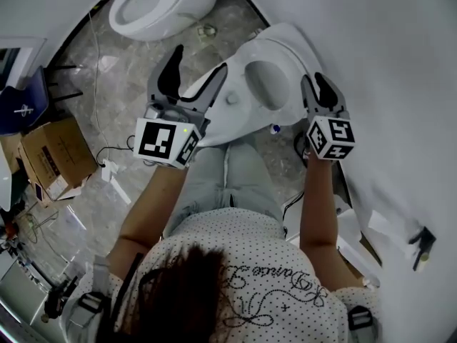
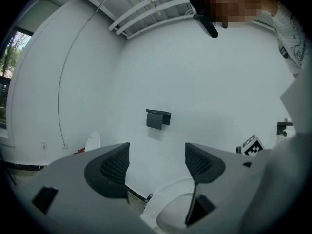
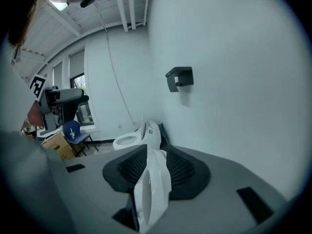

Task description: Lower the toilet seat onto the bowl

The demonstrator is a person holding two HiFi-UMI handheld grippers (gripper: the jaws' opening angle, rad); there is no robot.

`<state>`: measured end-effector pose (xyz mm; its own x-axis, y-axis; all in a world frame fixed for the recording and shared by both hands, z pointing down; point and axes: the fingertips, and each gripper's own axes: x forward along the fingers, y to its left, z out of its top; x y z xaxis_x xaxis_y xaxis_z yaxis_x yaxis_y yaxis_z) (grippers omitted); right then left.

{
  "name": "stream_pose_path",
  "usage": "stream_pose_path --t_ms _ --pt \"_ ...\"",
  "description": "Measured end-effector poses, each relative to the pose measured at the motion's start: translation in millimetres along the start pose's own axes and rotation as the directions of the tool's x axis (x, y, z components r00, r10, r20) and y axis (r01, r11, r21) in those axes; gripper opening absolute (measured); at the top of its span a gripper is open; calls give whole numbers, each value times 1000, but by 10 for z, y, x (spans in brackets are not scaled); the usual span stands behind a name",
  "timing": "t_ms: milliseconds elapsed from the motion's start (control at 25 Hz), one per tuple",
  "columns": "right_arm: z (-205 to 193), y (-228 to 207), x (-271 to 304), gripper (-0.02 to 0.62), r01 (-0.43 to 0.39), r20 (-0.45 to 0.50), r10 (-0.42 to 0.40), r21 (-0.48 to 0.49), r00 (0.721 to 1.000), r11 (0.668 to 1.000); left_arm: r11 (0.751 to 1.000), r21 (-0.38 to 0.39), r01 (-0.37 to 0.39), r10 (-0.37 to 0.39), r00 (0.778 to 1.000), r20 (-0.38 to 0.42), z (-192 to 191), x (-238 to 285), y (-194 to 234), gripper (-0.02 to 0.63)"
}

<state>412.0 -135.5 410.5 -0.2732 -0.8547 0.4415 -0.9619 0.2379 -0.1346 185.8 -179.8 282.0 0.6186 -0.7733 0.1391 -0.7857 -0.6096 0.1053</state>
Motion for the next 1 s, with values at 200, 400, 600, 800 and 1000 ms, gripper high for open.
stream_pose_path --t_ms 200,400,600,800,1000 --pt "-228 -109 159 121 -21 -45 22 25 999 999 999 13 -41 41 999 -21 -55 -26 19 354" --pt "-280 -163 249 120 -20 -63 21 29 998 999 997 4 -80 80 996 -38 -113 -72 94 354" --pt "-310 -233 312 129 -10 -77 11 18 997 1000 995 2 -99 99 994 -47 -157 -85 99 354" --pt "-282 -236 339 149 -21 -94 21 -6 995 1000 993 2 -120 120 992 -47 -120 -142 119 354" --pt "-311 -213 370 152 -54 -111 54 5 992 999 989 2 -146 145 988 -51 -170 -211 156 354"
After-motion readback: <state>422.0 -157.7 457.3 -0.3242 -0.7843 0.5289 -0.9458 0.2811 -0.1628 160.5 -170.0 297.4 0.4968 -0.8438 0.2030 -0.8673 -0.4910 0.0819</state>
